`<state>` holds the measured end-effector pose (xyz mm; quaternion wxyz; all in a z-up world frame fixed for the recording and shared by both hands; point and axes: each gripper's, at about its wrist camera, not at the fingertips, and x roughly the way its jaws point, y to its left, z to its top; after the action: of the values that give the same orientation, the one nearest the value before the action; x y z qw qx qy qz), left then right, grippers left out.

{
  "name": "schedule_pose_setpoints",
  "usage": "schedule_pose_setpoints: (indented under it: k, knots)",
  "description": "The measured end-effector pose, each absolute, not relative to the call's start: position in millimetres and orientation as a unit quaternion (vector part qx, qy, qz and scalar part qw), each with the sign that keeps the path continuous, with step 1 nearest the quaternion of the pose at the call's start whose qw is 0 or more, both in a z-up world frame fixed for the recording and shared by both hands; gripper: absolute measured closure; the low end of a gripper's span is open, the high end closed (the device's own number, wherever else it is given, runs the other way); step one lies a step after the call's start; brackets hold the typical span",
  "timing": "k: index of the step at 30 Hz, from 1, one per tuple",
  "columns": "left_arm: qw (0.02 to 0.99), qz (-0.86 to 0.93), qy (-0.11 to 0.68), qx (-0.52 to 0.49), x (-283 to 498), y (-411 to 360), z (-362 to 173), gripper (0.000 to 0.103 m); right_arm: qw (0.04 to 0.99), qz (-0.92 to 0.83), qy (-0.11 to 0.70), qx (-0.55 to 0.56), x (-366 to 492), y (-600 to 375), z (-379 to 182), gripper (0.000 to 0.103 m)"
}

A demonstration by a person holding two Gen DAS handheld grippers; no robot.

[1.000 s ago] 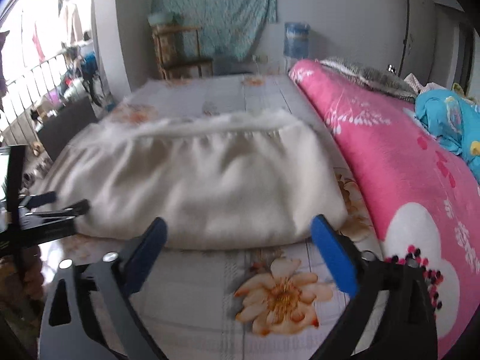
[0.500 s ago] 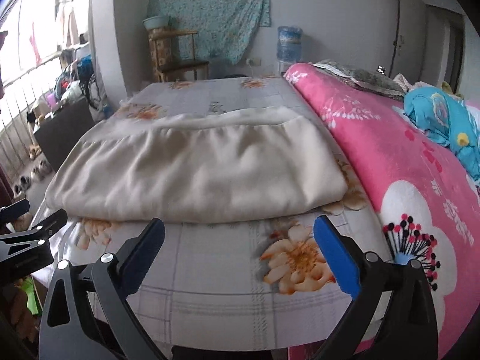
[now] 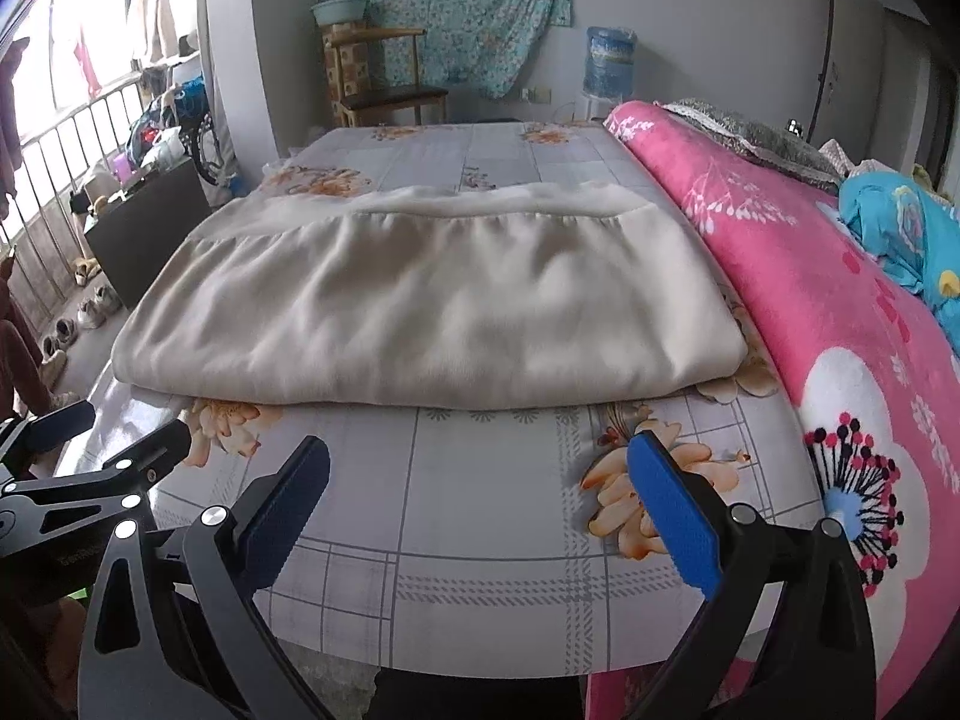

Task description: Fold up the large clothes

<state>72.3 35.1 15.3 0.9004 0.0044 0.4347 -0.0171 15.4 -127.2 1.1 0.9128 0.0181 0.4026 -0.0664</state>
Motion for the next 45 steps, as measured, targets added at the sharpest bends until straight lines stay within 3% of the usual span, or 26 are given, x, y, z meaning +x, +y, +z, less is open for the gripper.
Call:
schedule_pose_setpoints:
  k: [45]
  knots:
    - [0.898,-0.017,0.440,0.015,73.7,31.8,14.6,0.008,0.913,-0.077,0.399,0.008,17.9,-124.8,3.4,0.006]
